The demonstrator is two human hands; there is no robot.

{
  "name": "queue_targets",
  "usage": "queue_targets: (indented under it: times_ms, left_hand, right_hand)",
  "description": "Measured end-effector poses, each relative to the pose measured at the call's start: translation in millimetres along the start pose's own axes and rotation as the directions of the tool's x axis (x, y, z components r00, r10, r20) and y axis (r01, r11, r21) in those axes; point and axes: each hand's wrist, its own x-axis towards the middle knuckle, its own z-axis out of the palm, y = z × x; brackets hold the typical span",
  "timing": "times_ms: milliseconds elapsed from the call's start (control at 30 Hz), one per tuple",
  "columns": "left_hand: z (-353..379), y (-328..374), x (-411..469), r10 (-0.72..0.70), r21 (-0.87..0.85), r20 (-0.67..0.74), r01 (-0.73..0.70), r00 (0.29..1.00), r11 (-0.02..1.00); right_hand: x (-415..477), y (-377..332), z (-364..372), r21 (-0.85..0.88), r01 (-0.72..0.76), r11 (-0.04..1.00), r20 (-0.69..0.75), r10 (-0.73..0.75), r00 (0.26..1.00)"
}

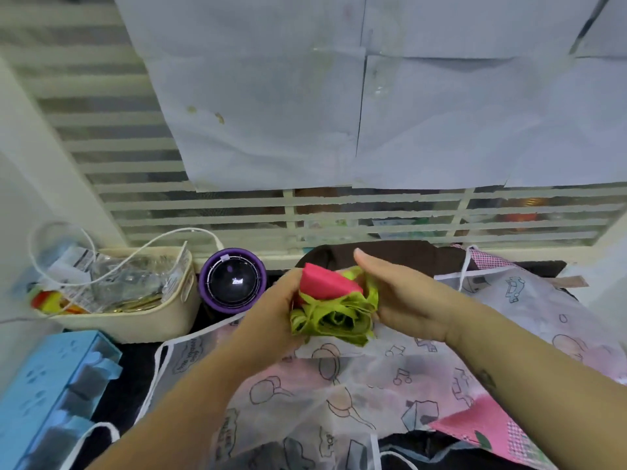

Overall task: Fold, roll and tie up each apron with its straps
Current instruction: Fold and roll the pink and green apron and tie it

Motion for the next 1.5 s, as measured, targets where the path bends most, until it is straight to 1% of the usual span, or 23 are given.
queue_targets:
  times_ms: [67,100,167,233,333,433,533,567,600,667,700,733,800,900,967,1033,1100,1133,1200,1267,1333,1400,1500]
  left_hand:
    - [-6,12,-1,0.164,0.200,-0.048,-0.152,0.985,0.968]
    - [-11,14,0,0.285,0.343,-0.033,-0.258,0.958,0.904]
    - [-20,20,-3,0.432,0.486,0.012,-0.383,0.902,0.786]
    - [-31,24,-6,0.489,0.557,-0.018,-0.397,0.872,0.729]
    - [-45,27,-8,0.583,0.688,-0.037,-0.402,0.812,0.604]
    - [-58,29,-8,0.660,0.778,0.000,-0.414,0.752,0.472]
    - [-69,30,-9,0.699,0.831,0.033,-0.409,0.714,0.378]
    - [-73,28,-10,0.705,0.841,0.034,-0.401,0.709,0.363]
    - [-77,26,-10,0.710,0.852,0.029,-0.389,0.704,0.351]
    - [-84,21,-12,0.728,0.868,0.018,-0.372,0.685,0.328]
    - [-87,19,-14,0.746,0.874,0.025,-0.377,0.665,0.306]
    - [-90,16,-15,0.765,0.879,0.048,-0.390,0.642,0.273]
    - [-94,12,-18,0.792,0.895,0.115,-0.408,0.600,0.180]
    - [-102,11,-20,0.770,0.930,0.161,-0.357,0.617,0.091]
    - [-106,15,-24,0.689,0.945,0.224,-0.327,0.690,0.020]
    - [-113,23,-32,0.574,0.947,0.282,-0.318,0.768,-0.041]
    - [-121,36,-39,0.582,0.957,0.231,-0.289,0.780,0.006]
    - [-125,47,-41,0.621,0.964,0.137,-0.248,0.772,0.095]
    - [-134,81,-41,0.660,0.921,-0.164,-0.125,0.733,0.368]
    - [-141,121,-35,0.546,0.795,-0.421,0.005,0.725,0.607]
    - [-150,157,-28,0.358,0.637,-0.520,0.072,0.775,0.768]
    - [-163,181,-22,0.238,0.499,-0.519,0.065,0.821,0.864]
    - [-184,214,-31,0.214,0.412,-0.603,0.071,0.768,0.908]
  right_hand:
    - [2,-17,11,-0.166,0.100,0.981,-0.036,-0.107,0.994]
    - [2,-25,17,-0.221,0.138,0.965,-0.065,-0.156,0.986]
    - [0,-41,26,-0.258,0.169,0.951,-0.089,-0.197,0.976]
    - [0,-53,31,-0.245,0.192,0.950,-0.058,-0.212,0.976]
    - [-6,-66,44,-0.402,0.203,0.893,0.084,-0.185,0.979]
    - [-12,-77,53,-0.625,0.263,0.735,0.217,-0.160,0.963]
    - [-16,-89,56,-0.722,0.267,0.638,0.249,-0.120,0.961]
    - [-16,-92,58,-0.716,0.270,0.643,0.256,-0.118,0.960]
    - [-16,-96,59,-0.664,0.278,0.695,0.264,-0.129,0.956]
    - [-15,-103,59,-0.365,0.251,0.897,0.253,-0.164,0.953]
    - [-13,-108,57,-0.182,0.236,0.955,0.255,-0.186,0.949]
    - [-9,-112,55,-0.034,0.224,0.974,0.254,-0.208,0.945]
    - [-1,-118,55,0.115,0.223,0.968,0.193,-0.242,0.951]
    - [3,-131,74,0.069,0.250,0.966,0.104,-0.256,0.961]
    - [4,-142,93,-0.018,0.289,0.957,0.090,-0.286,0.954]
    - [6,-156,114,-0.154,0.330,0.931,0.159,-0.306,0.939]
    - [9,-167,133,-0.332,0.390,0.859,0.232,-0.326,0.916]
    - [12,-173,142,-0.412,0.419,0.809,0.273,-0.329,0.904]
    - [16,-185,157,-0.515,0.467,0.719,0.334,-0.333,0.882]
    - [17,-201,171,-0.575,0.512,0.638,0.390,-0.337,0.857]
    - [15,-220,185,-0.597,0.565,0.569,0.450,-0.345,0.823]
    - [14,-238,198,-0.601,0.616,0.509,0.496,-0.368,0.787]
    - [13,-261,217,-0.579,0.700,0.417,0.564,-0.415,0.714]
